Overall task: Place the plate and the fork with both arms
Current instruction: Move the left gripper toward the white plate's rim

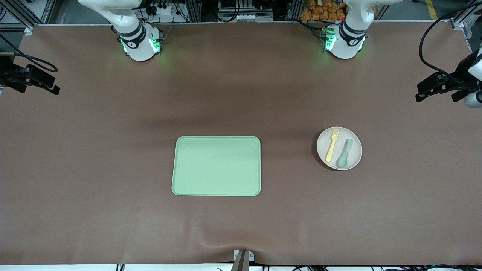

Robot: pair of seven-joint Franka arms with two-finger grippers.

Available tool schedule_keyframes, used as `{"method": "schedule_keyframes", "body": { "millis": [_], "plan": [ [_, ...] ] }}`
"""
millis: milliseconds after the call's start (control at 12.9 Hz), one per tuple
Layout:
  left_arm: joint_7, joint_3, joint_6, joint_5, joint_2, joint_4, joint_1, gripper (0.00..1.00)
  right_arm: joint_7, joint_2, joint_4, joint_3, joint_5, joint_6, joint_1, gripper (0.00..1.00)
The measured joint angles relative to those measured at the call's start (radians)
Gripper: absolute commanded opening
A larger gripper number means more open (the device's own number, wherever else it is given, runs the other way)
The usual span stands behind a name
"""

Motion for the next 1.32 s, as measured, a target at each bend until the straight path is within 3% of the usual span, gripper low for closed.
{"method": "schedule_keyframes", "body": {
  "millis": [774, 1316],
  "plan": [
    [0.0, -0.016, -0.005, 0.0, 0.005, -0.01, -0.004, 1.0, 0.0, 0.0, 0.0, 0.003, 0.0, -0.002, 0.0, 1.0],
    [0.001, -0.016, 0.0, 0.0, 0.073, -0.027, -0.002, 1.0, 0.0, 0.0, -0.001, 0.003, 0.001, -0.012, 0.0, 1.0]
  ]
}}
